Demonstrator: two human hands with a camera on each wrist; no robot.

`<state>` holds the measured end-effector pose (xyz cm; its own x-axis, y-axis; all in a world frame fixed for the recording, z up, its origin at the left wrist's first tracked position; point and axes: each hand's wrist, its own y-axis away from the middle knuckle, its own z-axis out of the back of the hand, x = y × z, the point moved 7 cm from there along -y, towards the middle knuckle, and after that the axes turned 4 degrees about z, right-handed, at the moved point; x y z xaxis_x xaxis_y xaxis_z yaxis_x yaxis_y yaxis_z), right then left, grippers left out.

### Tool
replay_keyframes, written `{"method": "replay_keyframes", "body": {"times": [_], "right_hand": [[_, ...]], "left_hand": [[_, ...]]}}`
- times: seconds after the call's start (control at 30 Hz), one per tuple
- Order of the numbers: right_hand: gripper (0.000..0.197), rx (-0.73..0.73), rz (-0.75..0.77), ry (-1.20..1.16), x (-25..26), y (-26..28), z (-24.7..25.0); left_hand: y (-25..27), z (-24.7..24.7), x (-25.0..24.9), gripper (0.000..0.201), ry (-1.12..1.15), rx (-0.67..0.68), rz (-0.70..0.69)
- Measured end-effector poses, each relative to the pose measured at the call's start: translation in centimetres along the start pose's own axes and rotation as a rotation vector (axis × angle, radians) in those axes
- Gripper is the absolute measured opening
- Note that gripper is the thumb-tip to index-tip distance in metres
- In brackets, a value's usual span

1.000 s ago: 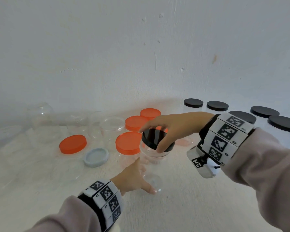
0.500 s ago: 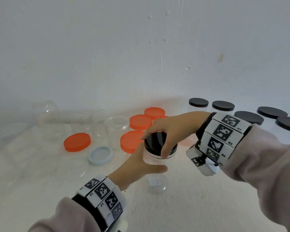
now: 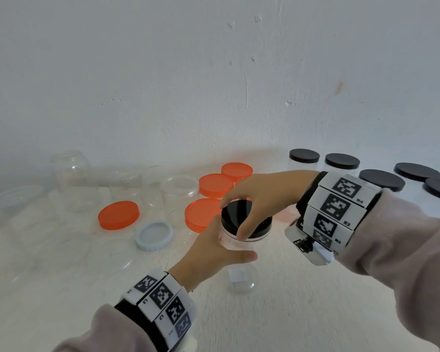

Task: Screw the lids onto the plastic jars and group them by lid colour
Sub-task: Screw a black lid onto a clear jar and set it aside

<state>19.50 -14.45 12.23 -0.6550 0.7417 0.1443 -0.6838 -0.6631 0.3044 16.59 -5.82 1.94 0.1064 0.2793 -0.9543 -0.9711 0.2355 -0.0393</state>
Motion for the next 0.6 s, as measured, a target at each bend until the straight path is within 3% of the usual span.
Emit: {"method": "replay_keyframes", "body": {"times": [0.17,0.33,0.47,0.6], "right_hand": [[0.063,-0.057,-0.089,0.03,-0.1,-0.21,-0.17],[0.086,0.032,-0.071,-0.003,0.14,0.37,0.03],[0.079,0.117,-0.05,0.063,0.73,0.54,0.16],[0.075,0.096,-0.034,0.064,0.78,0.2,0.12]], "left_hand": [[-0.02,0.05,0.45,0.087,-0.008,-0.017,0.005],[0.0,0.07,0.54,0.089,-0.012,-0.012,0.01],[0.05,0.14,0.59,0.09,0.003,-0.022,0.019],[0.08,0.16,0.38,0.089,0.002,-0.011,0.006]]}}
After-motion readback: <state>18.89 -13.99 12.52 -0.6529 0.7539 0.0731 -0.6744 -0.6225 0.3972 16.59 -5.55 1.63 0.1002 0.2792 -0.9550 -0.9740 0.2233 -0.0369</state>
